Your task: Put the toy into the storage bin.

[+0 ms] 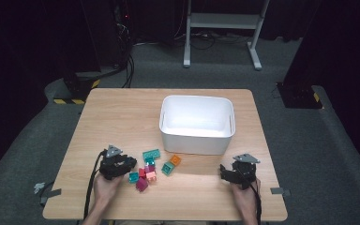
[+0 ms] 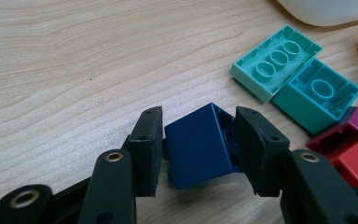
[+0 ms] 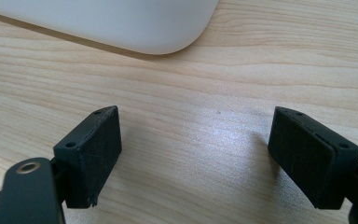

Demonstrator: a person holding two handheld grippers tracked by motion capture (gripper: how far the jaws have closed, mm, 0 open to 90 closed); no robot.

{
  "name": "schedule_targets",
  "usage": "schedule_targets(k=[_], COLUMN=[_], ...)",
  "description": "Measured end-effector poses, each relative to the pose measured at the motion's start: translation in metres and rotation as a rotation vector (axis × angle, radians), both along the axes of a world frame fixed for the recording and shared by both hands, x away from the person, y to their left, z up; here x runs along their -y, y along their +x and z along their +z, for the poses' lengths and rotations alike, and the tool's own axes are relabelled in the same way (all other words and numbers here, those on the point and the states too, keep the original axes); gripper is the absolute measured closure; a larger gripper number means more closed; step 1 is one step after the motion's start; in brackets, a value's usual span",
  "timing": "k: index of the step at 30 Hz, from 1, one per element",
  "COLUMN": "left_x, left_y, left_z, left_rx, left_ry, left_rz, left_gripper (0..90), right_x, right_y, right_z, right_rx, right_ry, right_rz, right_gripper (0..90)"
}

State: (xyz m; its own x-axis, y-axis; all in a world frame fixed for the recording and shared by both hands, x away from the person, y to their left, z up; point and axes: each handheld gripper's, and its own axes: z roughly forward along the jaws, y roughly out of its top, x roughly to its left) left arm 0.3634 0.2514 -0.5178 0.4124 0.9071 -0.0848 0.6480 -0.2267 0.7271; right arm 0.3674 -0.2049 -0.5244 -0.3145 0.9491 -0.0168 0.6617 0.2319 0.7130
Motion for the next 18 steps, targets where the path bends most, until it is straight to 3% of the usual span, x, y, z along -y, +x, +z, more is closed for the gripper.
schedule_targets(k=[9,18], left_x=[-0.001,0.003], left_y=[0.000,0.001], left_z=[0.002,0.017], left_rx=[0.004,0.012], left_ry=[-0.008,-0.003], left_rz=[0.003,-0.017], left_gripper=[53.2,53.2], right_x=[0.000,0.000], right_y=[0.000,0.000], right_z=[0.000,0.000], right_rx=[0.000,0.000], right_ry=[0.000,0.000], right_rz=[0.000,0.000], right_gripper=[16.9,17.0])
